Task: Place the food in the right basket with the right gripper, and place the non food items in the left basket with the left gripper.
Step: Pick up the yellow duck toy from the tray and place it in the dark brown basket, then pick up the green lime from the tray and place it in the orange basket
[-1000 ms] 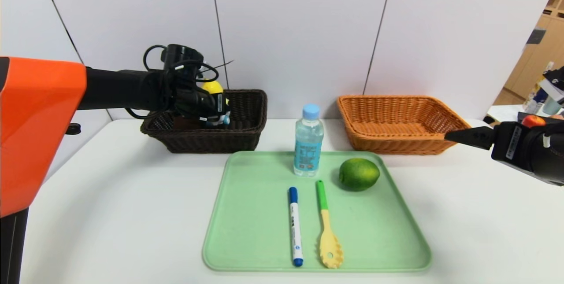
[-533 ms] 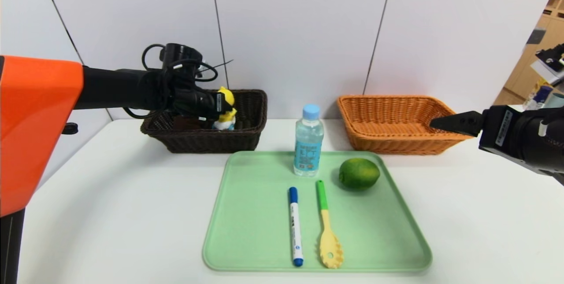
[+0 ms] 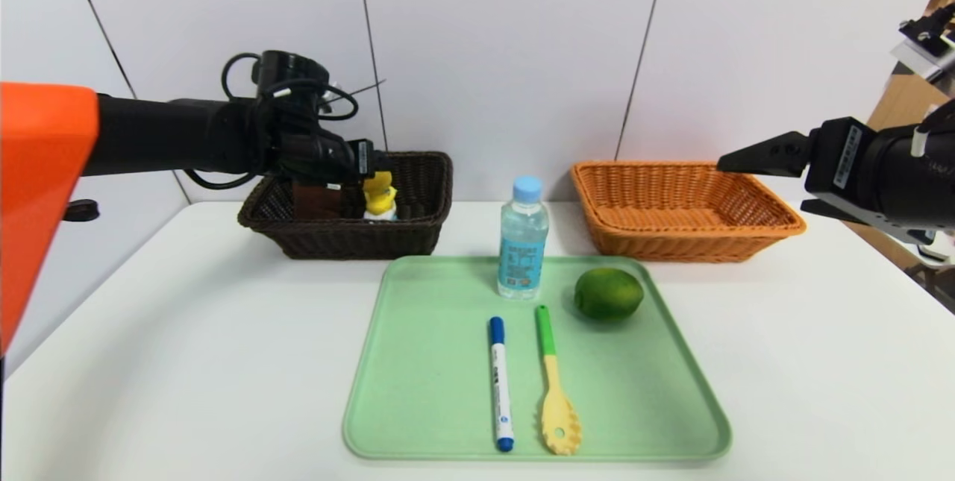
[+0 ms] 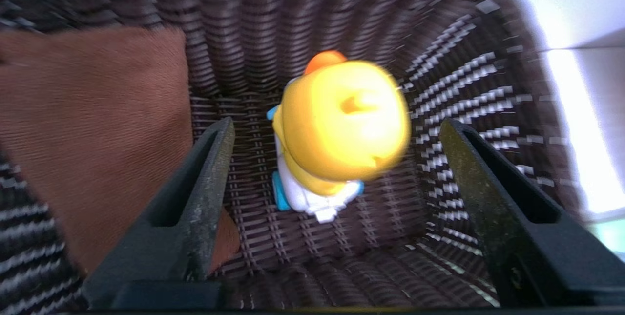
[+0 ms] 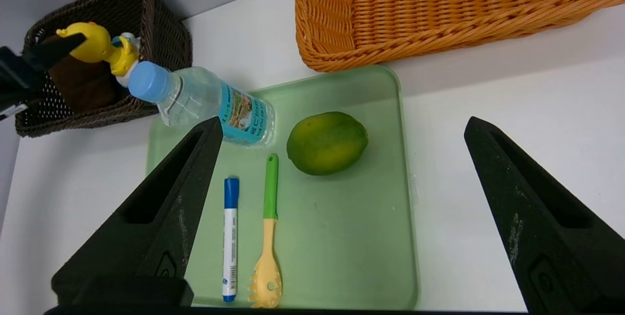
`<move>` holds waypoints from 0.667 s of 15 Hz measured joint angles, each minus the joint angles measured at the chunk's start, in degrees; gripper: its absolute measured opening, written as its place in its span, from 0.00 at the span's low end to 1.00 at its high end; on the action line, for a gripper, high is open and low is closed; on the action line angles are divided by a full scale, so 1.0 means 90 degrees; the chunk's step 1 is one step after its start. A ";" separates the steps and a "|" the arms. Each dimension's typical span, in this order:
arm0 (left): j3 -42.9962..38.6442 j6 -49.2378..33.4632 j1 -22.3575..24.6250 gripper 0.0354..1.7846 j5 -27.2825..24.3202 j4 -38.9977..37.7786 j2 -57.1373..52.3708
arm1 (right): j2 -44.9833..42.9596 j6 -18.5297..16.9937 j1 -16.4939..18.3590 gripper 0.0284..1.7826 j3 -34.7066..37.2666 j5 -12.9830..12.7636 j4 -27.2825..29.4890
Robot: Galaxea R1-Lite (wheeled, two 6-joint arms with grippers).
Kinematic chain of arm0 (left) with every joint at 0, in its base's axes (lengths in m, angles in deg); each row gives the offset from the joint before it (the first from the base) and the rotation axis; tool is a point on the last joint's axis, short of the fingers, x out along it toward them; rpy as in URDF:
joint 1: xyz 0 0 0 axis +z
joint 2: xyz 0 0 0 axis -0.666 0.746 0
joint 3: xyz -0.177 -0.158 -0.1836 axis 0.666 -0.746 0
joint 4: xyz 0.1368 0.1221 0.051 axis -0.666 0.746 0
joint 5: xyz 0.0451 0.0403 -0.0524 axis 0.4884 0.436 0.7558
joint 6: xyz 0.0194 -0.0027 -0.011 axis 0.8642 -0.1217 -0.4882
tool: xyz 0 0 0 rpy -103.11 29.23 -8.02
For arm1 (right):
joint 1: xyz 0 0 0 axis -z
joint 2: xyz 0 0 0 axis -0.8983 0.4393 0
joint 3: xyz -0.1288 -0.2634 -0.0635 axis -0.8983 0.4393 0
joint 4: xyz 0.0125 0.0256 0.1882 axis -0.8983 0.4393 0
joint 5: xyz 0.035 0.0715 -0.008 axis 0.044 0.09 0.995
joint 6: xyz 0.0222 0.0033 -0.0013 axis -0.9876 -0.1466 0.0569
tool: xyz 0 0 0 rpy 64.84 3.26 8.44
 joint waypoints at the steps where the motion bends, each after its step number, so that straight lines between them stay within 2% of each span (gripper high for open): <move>1: -0.0131 0.0000 0.0004 0.85 0.0003 0.0024 -0.0279 | 0.0116 -0.0026 0.0003 0.96 -0.0410 0.0005 0.0536; 3: -0.0670 0.0004 0.0004 0.87 0.0005 0.0085 -0.1023 | 0.0398 -0.0298 -0.0009 0.96 -0.1254 0.0020 0.1646; 6: -0.2086 -0.0037 0.0003 0.90 0.0027 -0.0123 -0.2334 | 0.1177 -0.1349 -0.0068 0.96 -0.2918 0.0098 0.3421; 8: -0.3068 -0.0042 0.0000 0.91 0.0020 -0.0568 -0.3155 | 0.1875 -0.2255 -0.0121 0.96 -0.4020 0.0413 0.4622; 10: -0.3859 -0.0030 0.0000 0.92 -0.0019 -0.0948 -0.3939 | 0.2427 -0.3052 -0.0313 0.96 -0.4462 0.0878 0.5428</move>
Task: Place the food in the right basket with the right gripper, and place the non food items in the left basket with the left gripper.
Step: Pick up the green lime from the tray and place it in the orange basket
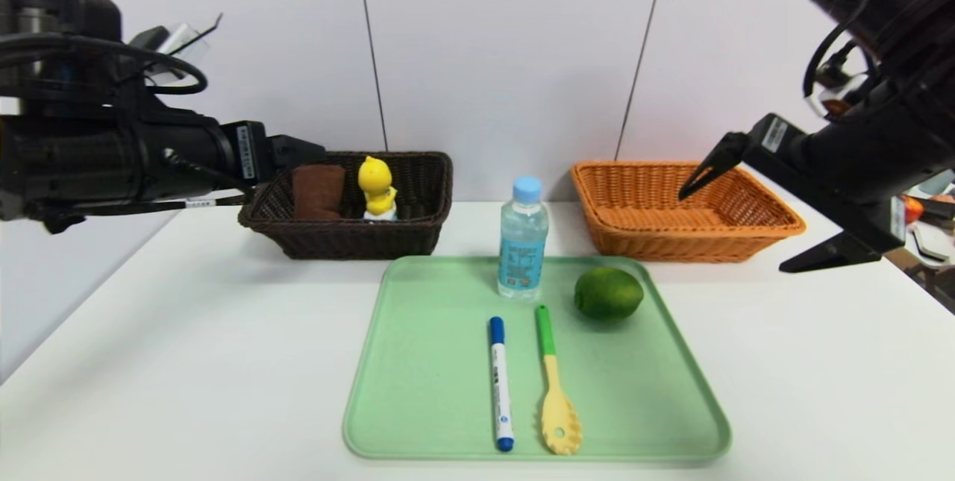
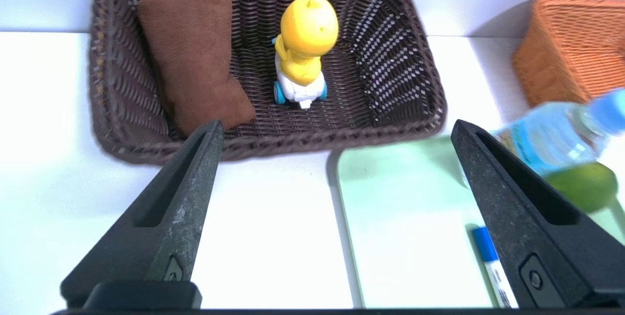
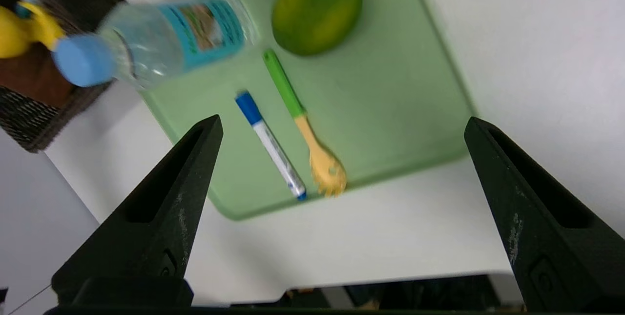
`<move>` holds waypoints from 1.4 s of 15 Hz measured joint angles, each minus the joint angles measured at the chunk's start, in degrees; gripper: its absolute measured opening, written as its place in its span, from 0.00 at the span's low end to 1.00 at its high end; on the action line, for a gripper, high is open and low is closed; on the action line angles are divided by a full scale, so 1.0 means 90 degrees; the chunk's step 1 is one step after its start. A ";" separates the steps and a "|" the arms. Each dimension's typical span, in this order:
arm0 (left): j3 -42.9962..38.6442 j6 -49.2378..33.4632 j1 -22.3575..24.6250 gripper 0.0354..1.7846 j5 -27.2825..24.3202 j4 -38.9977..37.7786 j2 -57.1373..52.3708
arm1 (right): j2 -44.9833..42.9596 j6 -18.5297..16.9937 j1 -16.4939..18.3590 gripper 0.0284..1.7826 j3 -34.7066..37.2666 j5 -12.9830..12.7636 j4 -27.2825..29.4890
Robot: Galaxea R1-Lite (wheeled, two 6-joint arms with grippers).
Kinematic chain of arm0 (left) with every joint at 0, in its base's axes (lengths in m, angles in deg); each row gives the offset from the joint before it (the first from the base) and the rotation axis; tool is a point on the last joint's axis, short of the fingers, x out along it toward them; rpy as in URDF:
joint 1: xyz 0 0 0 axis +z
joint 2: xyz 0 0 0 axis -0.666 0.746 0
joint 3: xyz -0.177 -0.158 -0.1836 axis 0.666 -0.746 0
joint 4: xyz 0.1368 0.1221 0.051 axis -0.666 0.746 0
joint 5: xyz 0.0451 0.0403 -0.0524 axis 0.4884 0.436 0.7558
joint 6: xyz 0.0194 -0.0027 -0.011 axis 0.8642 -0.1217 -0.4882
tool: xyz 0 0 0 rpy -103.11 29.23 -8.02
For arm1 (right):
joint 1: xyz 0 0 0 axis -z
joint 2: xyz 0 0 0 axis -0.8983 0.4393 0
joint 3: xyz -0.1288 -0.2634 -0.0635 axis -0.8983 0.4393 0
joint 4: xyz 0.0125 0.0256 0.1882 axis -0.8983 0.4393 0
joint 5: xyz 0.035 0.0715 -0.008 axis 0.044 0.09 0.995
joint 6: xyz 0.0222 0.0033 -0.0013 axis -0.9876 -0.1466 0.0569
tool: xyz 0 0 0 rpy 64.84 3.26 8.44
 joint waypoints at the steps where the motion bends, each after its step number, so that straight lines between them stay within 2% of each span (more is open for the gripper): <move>1: -0.0309 0.0009 -0.0003 0.93 -0.0015 -0.0068 -0.0324 | 0.0248 -0.0404 -0.0119 0.96 -0.0058 0.0125 0.0172; 4: -0.0857 0.0019 -0.0015 0.93 -0.0156 -0.0116 -0.1057 | 0.0821 -0.1147 -0.0337 0.96 -0.0100 0.0278 0.0215; 8: -0.1372 0.0027 -0.0033 0.94 -0.0331 -0.0098 -0.1831 | 0.1411 -0.1654 -0.0435 0.96 -0.0111 0.0280 -0.0325; 13: -0.1708 0.0030 -0.0049 0.94 -0.0359 -0.0068 -0.2349 | 0.2011 -0.1837 -0.0389 0.96 -0.0119 0.0244 -0.0569; 19: -0.1754 0.0027 -0.0112 0.94 -0.0505 -0.0070 -0.2429 | 0.2410 -0.1831 -0.0129 0.96 -0.0138 0.0294 -0.0618; 21: -0.1755 0.0030 -0.0125 0.94 -0.0503 -0.0070 -0.2431 | 0.2507 -0.1849 -0.0110 0.96 -0.0135 0.0293 -0.0806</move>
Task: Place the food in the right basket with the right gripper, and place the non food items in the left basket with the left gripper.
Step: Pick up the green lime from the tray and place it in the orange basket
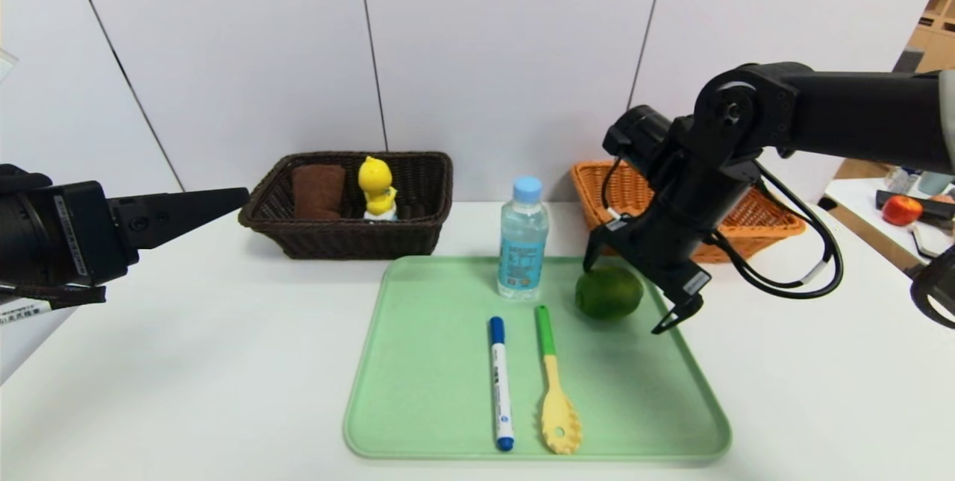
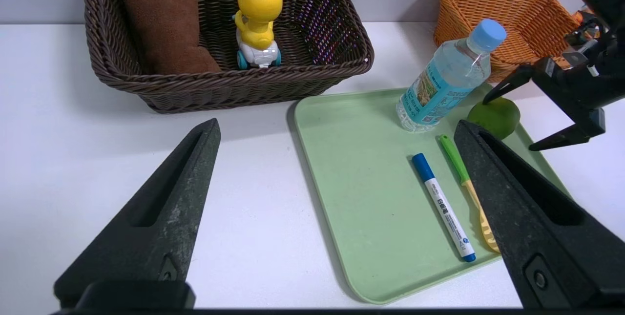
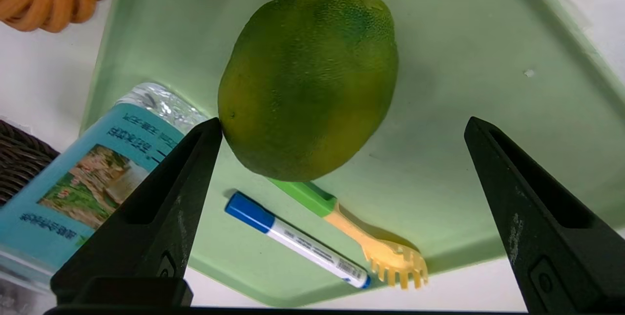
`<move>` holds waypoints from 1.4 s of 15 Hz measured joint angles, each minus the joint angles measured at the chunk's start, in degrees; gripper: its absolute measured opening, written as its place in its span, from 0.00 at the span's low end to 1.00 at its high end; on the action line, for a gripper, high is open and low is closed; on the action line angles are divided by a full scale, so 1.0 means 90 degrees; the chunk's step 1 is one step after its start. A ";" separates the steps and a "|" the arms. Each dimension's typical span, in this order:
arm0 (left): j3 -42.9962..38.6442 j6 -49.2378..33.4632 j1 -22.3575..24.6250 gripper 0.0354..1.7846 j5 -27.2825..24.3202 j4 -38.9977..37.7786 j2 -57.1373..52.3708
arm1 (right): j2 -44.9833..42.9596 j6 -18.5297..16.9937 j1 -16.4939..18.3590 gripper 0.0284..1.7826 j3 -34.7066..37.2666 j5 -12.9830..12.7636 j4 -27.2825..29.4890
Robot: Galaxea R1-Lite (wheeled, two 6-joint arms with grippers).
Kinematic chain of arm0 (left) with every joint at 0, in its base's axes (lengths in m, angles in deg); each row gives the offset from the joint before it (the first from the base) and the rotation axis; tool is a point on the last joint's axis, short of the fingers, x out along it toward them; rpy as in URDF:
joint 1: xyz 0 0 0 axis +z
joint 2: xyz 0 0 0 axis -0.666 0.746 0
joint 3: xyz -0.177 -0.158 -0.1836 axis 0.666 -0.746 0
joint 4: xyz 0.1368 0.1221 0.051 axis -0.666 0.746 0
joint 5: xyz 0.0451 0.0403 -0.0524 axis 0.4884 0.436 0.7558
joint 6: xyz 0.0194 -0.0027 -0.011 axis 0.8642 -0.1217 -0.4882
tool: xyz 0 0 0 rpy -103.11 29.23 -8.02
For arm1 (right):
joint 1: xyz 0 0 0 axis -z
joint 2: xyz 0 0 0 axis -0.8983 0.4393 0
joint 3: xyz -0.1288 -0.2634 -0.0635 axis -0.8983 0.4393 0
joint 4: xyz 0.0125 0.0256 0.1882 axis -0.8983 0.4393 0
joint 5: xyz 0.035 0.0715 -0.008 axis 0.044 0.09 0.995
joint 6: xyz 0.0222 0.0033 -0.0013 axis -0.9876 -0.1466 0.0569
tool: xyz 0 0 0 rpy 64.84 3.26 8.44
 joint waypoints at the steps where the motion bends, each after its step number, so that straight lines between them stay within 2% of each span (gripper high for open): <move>1: 0.0000 0.0001 -0.0012 0.94 0.0000 0.0003 -0.0003 | 0.0049 -0.0003 0.0000 0.96 0.0001 0.0001 -0.0144; 12: -0.0186 0.0019 -0.0014 0.94 0.0022 0.0088 -0.0267 | 0.0364 -0.0003 0.0000 0.96 0.0001 -0.0020 -0.0358; 13: -0.0187 0.0016 -0.0014 0.94 0.0024 0.0122 -0.0289 | 0.0356 -0.0003 0.0000 0.93 0.0004 -0.0024 -0.0358; 14: -0.0187 0.0019 -0.0016 0.94 0.0024 0.0145 -0.0313 | 0.0349 -0.0012 0.0000 0.81 0.0009 -0.0027 -0.0339; 16: -0.0187 0.0019 -0.0022 0.94 0.0019 0.0145 -0.0345 | 0.0325 -0.0024 0.0000 0.64 0.0016 -0.0012 -0.0314; 17: -0.0187 0.0019 -0.0019 0.94 0.0019 0.0145 -0.0358 | 0.0316 -0.0024 0.0000 0.59 0.0024 -0.0012 -0.0309; 21: -0.0272 0.0016 -0.0014 0.94 0.0028 0.0164 -0.0450 | 0.0221 -0.0107 0.0008 0.55 0.0031 0.0001 -0.0287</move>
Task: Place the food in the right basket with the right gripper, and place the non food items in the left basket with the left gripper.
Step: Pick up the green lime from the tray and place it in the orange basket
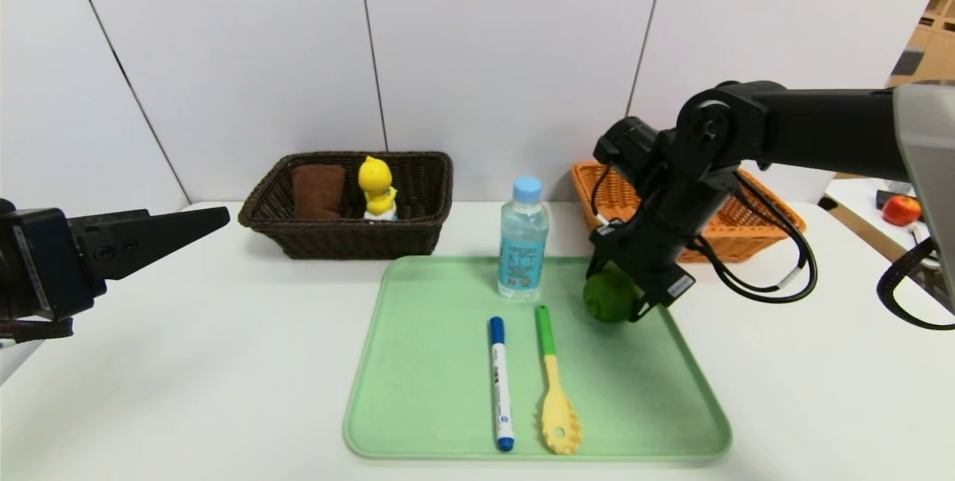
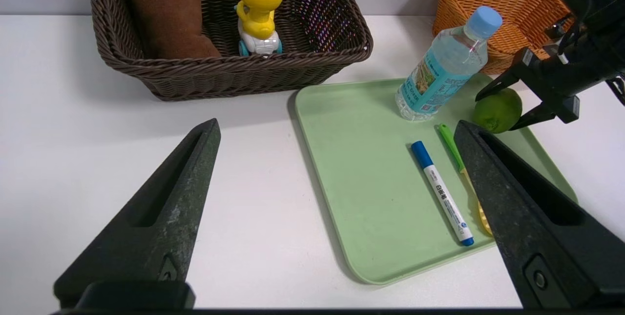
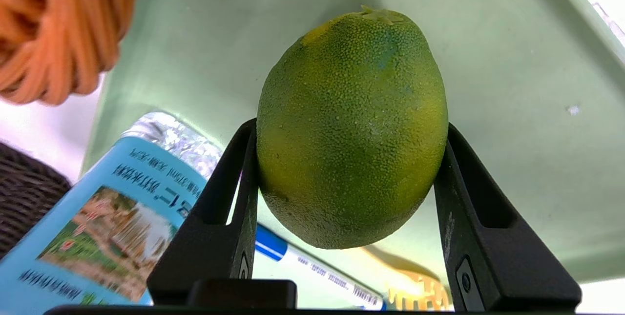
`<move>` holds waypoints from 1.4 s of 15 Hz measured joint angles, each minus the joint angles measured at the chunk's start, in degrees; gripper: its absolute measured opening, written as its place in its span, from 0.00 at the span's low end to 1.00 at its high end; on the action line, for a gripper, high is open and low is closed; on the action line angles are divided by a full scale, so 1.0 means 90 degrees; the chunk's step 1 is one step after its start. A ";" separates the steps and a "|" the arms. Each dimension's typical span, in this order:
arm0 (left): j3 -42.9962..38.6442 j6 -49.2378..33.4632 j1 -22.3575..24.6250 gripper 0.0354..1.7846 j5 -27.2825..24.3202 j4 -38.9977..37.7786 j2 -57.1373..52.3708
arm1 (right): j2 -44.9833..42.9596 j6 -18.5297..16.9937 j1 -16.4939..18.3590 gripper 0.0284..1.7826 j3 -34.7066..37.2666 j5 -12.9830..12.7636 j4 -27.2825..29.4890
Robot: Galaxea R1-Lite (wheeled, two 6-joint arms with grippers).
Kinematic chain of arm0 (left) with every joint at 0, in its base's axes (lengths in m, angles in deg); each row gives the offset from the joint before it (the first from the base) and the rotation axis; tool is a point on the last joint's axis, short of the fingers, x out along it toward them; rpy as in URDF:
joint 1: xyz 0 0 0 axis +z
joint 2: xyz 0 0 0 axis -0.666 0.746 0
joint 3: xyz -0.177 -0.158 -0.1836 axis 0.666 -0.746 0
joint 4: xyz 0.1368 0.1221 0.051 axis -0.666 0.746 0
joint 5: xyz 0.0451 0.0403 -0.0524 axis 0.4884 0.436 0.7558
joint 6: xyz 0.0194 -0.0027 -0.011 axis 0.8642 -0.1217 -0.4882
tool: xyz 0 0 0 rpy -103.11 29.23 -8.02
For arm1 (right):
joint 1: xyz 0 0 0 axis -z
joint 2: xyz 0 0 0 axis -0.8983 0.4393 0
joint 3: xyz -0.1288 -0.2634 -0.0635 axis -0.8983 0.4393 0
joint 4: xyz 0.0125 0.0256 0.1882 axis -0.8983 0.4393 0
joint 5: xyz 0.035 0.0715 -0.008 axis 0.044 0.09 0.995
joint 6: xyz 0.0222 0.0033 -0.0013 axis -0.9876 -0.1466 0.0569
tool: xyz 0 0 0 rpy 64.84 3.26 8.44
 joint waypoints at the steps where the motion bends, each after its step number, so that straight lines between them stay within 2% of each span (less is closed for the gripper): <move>1: -0.0024 0.0000 0.0000 0.94 0.0000 0.0042 -0.0037 | -0.0083 -0.0053 0.0000 0.55 0.0003 0.0015 0.0015; 2: -0.0034 0.0000 0.0000 0.94 0.0000 0.0061 -0.0070 | -0.0190 -0.0068 -0.0003 0.55 0.0004 0.0058 0.0051; 4: -0.0056 0.0003 0.0000 0.94 0.0005 0.0065 -0.0119 | -0.0566 -0.0123 -0.0003 0.55 0.0007 0.0428 0.0257; 7: -0.0064 0.0003 0.0004 0.94 -0.0001 0.0068 -0.0135 | -0.1437 -0.0328 0.0053 0.55 0.0000 0.1402 0.0423; 8: -0.0064 0.0000 0.0001 0.94 -0.0009 0.0068 -0.0129 | -0.1719 -0.0328 0.0118 0.55 -0.0003 0.1583 0.0352; 10: -0.0064 0.0003 -0.0003 0.94 -0.0022 0.0068 -0.0092 | -0.2244 -0.0257 0.0512 0.55 -0.0009 0.1700 -0.0199; 13: -0.0033 0.0000 -0.0008 0.94 -0.0024 0.0068 -0.0026 | -0.2587 0.0134 0.1486 0.55 -0.0009 0.1693 -0.1161; 15: -0.0033 0.0000 -0.0008 0.94 -0.0019 0.0068 -0.0007 | -0.2570 0.0952 0.1961 0.55 -0.0009 0.1635 -0.1355; 16: -0.0033 0.0000 -0.0008 0.94 -0.0016 0.0068 -0.0001 | -0.2511 0.1472 0.2108 0.55 -0.0009 0.1472 -0.1375; 18: -0.0033 -0.0003 -0.0008 0.94 -0.0014 0.0068 0.0008 | -0.2261 0.2495 0.2311 0.55 -0.0009 0.0891 -0.1455; 20: -0.0037 0.0000 -0.0008 0.94 -0.0014 0.0065 0.0022 | -0.1880 0.3213 0.2513 0.55 -0.0007 0.0377 -0.1681; 21: -0.0042 0.0003 -0.0008 0.94 -0.0016 0.0068 0.0033 | -0.1657 0.3362 0.2603 0.55 -0.0007 0.0268 -0.1858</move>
